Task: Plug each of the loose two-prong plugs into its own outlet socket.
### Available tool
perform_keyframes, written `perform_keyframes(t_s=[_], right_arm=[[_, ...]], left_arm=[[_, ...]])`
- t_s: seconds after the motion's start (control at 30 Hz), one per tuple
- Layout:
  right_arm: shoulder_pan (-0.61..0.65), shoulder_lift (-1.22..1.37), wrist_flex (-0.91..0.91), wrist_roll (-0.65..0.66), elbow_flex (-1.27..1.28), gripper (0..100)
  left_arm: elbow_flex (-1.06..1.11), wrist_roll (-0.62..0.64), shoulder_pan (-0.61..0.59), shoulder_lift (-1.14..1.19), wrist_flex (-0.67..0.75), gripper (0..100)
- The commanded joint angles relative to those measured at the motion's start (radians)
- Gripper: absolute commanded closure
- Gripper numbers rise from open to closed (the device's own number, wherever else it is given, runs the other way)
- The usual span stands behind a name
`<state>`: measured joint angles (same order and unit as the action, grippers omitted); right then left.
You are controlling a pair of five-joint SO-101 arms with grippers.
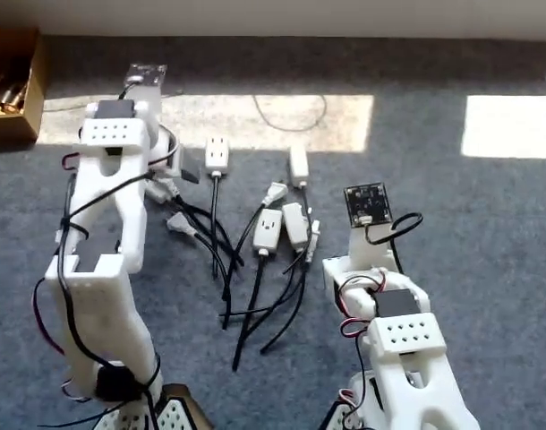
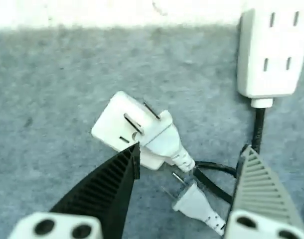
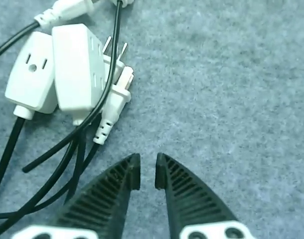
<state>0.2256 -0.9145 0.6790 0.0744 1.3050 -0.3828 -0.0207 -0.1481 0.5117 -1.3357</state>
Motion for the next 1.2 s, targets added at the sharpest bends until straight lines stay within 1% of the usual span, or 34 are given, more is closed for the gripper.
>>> perform_keyframes(t_s=[0.0,0.07,0.33,0.47,0.53,0.67,0.7,0.77,0.8,0.93,1.0,1.07,1.17], right_arm=[[0.007,-0.025,-0.002,-0.003,-0.007,92.9],[0.007,-0.025,-0.002,-0.003,-0.007,92.9],[0.007,-0.025,-0.002,-0.003,-0.007,92.9],[0.007,-0.025,-0.002,-0.003,-0.007,92.9],[0.007,-0.025,-0.002,-0.003,-0.007,92.9],[0.007,-0.025,-0.002,-0.003,-0.007,92.9],[0.007,-0.025,-0.002,-0.003,-0.007,92.9],[0.007,-0.025,-0.002,-0.003,-0.007,92.9],[0.007,-0.025,-0.002,-0.003,-0.007,92.9],[0.007,-0.024,-0.002,-0.003,-0.007,92.9],[0.007,-0.022,-0.002,-0.003,-0.007,92.9],[0.007,-0.021,-0.002,-0.002,-0.007,92.9],[0.007,-0.021,-0.004,-0.002,-0.007,92.9]], left_arm=[[-0.15,-0.002,0.044,-0.038,0.051,69],[-0.209,-0.005,0.073,0.008,0.08,69],[-0.453,-0.005,0.166,0.317,0.075,69],[-0.576,-0.003,0.189,0.45,-0.021,70],[-0.65,-0.005,0.194,0.501,-0.091,74],[-0.811,-0.009,0.189,0.572,-0.204,91],[-0.852,-0.037,0.185,0.581,-0.224,95],[-0.934,-0.144,0.186,0.588,-0.27,100],[-0.972,-0.173,0.186,0.588,-0.296,99],[-1.122,-0.189,0.18,0.584,-0.387,100],[-1.198,-0.244,0.179,0.567,-0.43,100],[-1.202,-0.29,0.159,0.516,-0.437,100],[-1.116,-0.361,0.117,0.369,-0.437,100]])
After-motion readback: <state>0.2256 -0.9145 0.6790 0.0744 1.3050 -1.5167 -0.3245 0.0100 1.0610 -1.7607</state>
